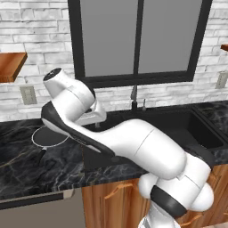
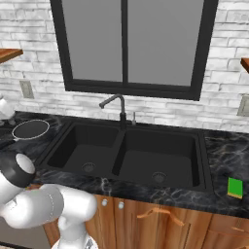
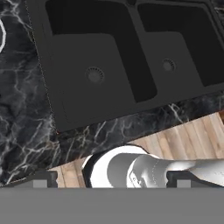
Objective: Pick the pan and sponge and place them into the sink. Then turn on the water.
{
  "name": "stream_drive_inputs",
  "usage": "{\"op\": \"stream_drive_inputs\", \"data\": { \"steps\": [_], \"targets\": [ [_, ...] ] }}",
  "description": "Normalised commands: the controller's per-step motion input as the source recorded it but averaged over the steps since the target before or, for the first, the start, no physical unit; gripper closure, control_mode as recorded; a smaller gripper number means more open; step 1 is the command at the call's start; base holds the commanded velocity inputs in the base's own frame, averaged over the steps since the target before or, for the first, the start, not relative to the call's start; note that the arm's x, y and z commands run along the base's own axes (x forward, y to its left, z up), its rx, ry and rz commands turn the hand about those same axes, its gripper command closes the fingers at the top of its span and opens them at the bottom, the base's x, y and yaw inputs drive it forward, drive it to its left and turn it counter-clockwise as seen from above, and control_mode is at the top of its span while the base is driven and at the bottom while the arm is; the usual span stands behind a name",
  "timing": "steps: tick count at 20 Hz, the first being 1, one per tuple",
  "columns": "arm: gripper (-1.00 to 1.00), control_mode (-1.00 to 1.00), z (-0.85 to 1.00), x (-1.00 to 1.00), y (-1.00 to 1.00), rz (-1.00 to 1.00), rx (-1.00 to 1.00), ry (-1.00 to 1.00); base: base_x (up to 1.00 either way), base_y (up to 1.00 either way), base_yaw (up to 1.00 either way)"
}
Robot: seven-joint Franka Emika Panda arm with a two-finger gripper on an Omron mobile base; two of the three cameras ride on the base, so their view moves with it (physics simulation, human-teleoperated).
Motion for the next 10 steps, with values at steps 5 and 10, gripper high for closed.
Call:
{"op": "stream_drive_inputs", "data": {
  "steps": [5,10],
  "targets": [
    [-1.0,-1.0,-0.11,-0.43,0.81,-0.17,0.0,0.17,0.0,0.0,0.0],
    [-1.0,-1.0,-0.48,-0.39,0.23,-0.09,0.02,0.17,0.0,0.0,0.0]
  ]
}}
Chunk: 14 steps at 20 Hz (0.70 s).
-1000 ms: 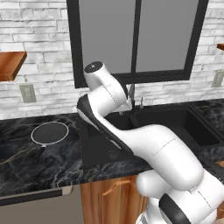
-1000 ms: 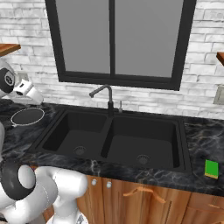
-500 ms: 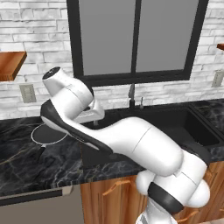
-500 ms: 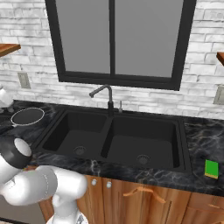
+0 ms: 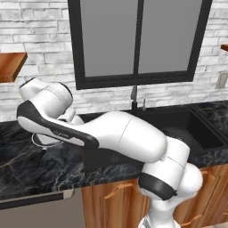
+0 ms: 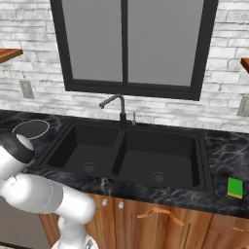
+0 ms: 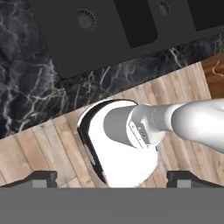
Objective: Pick the pan and sponge and place them into the sink. Then turn on the water.
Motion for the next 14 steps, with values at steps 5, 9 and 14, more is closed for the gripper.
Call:
{"op": "stream_drive_inputs", "data": {
  "steps": [5,9,14],
  "targets": [
    [-1.0,-1.0,-0.9,0.04,0.16,-0.01,0.16,0.06,0.0,0.0,0.0],
    [-1.0,-1.0,-0.82,0.33,0.01,0.01,0.28,0.0,0.0,0.0,0.0],
    [-1.0,-1.0,-0.31,0.58,0.23,0.1,0.29,-0.07,0.0,0.0,0.0]
  ]
}}
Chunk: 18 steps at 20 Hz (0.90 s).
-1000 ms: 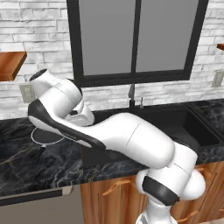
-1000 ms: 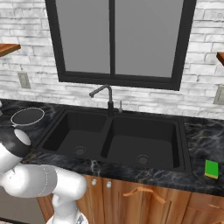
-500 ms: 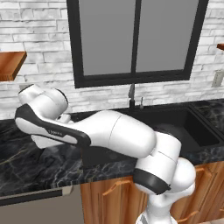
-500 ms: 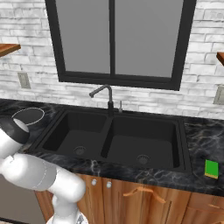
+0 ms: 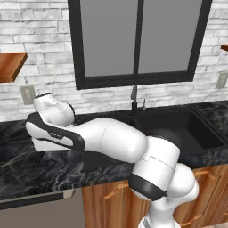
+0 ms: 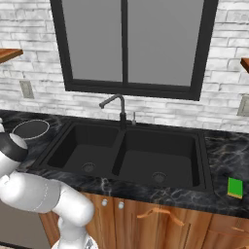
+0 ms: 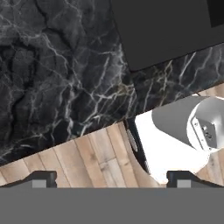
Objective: Pick the pan and sponge and place them into the sink. Then turn on the water.
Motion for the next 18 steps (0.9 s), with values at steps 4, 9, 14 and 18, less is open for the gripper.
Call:
{"op": "stream_drive_inputs", "data": {
  "steps": [4,9,14,18],
  "targets": [
    [-1.0,-1.0,-0.22,0.45,0.44,0.09,0.28,-0.16,0.0,0.0,0.0],
    [-1.0,-1.0,-0.5,0.36,0.61,0.03,0.17,-0.1,0.0,0.0,0.0],
    [-1.0,-1.0,-0.34,0.52,0.49,0.0,0.0,-0.02,0.0,0.0,0.0],
    [-1.0,-1.0,-0.09,0.65,0.41,0.0,0.0,0.01,0.0,0.0,0.0]
  ]
}}
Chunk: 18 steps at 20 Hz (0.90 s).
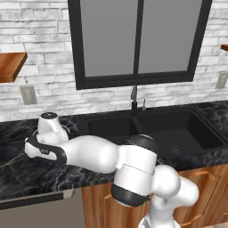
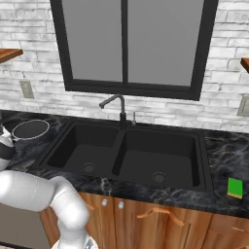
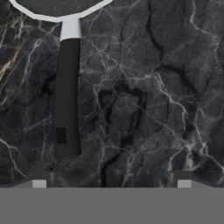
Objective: Pick the pan and sponge and place them into the sink. Then turn on the water.
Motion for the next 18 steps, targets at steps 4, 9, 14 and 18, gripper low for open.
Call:
{"op": "stream_drive_inputs", "data": {
  "steps": [4,9,14,18],
  "targets": [
    [-1.0,-1.0,0.0,0.53,0.24,0.0,0.0,0.07,0.0,0.0,0.0],
    [-1.0,-1.0,-0.07,0.42,0.26,0.0,-0.02,0.09,0.0,0.0,0.0],
    [-1.0,-1.0,-0.34,0.27,0.27,0.0,-0.03,0.07,0.0,0.0,0.0],
    [-1.0,-1.0,-0.42,0.31,0.31,0.0,-0.05,0.02,0.0,0.0,0.0]
  ]
}}
